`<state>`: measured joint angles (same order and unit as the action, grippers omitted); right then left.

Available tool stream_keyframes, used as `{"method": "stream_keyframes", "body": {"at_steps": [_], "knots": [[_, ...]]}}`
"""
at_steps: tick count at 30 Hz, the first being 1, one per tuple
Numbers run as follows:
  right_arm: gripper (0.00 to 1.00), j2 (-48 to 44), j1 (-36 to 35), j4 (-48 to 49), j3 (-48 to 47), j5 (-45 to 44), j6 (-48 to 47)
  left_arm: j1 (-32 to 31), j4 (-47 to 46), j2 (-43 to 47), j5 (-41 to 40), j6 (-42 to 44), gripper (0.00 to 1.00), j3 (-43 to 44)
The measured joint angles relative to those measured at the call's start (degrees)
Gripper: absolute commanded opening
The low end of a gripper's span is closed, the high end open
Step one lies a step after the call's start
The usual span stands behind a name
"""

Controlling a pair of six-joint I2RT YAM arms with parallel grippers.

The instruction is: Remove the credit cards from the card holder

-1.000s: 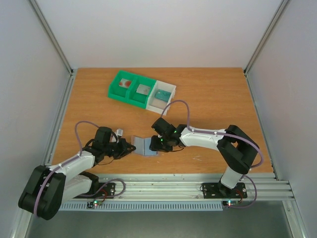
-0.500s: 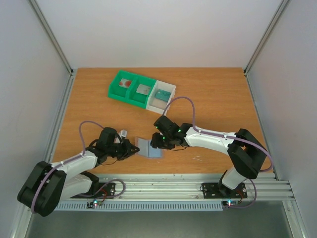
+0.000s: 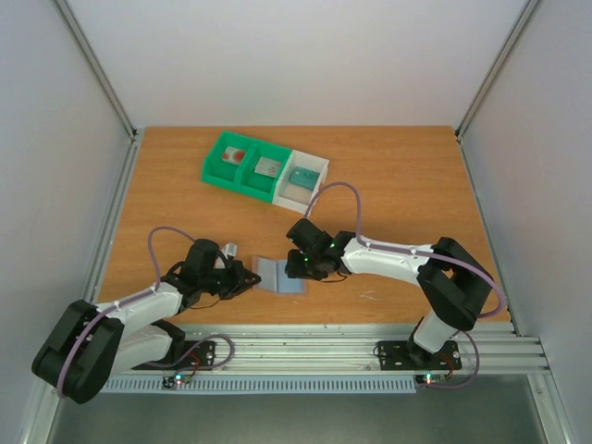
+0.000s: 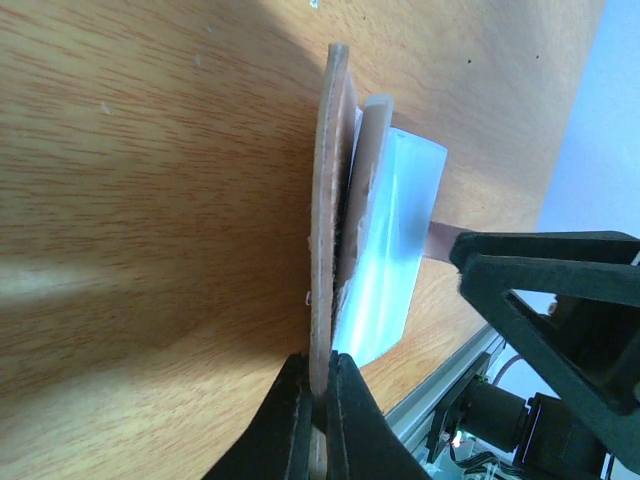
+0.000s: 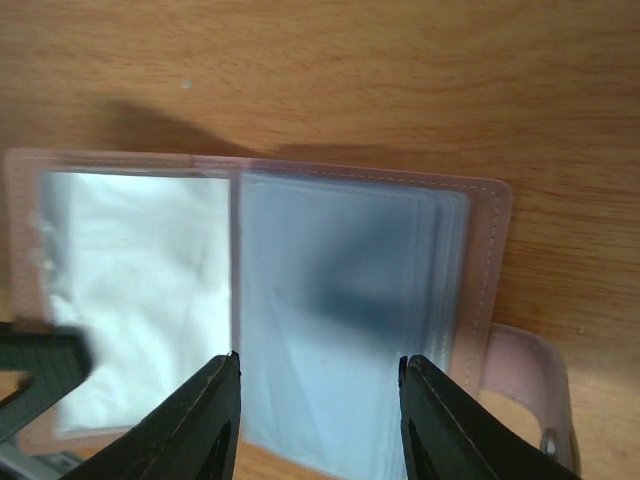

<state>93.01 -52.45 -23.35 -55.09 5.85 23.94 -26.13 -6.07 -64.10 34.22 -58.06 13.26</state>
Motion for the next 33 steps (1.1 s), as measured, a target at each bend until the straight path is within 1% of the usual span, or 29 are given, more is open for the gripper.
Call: {"method": "stream_keyframes", "body": {"at_steps": [8,13,18,22,26,29,33], "knots": [[0.43,3.85,0.0,1.55,1.01,0.31,0.61,0.0,-0.87,0.13,-0.63,-0.48,0.0,-1.38],[0.42,4.28,0.0,2.03,0.92,0.76,0.68,0.0,-1.03,0.35,-0.63,-0.48,0.0,-1.44],[0.38,4.28,0.0,2.43,0.9,1.51,0.68,0.0,-1.05,0.35,-0.61,-0.46,0.0,-1.44],[0.37,4.28,0.0,2.38,0.74,2.34,0.68,0.0,-1.05,0.37,-0.61,-0.46,0.0,-1.44],[0.37,4.28,0.0,2.43,0.22,3.67,0.68,0.0,-1.03,0.5,-0.61,-0.46,0.0,-1.44],[0.4,4.28,0.0,2.78,-0.07,4.46,0.68,0.0,-1.03,0.74,-0.61,-0.44,0.0,-1.44],[0.41,4.17,0.0,2.86,-0.15,4.98,0.7,0.0,-1.05,0.79,-0.63,-0.42,0.0,-1.49]]}}
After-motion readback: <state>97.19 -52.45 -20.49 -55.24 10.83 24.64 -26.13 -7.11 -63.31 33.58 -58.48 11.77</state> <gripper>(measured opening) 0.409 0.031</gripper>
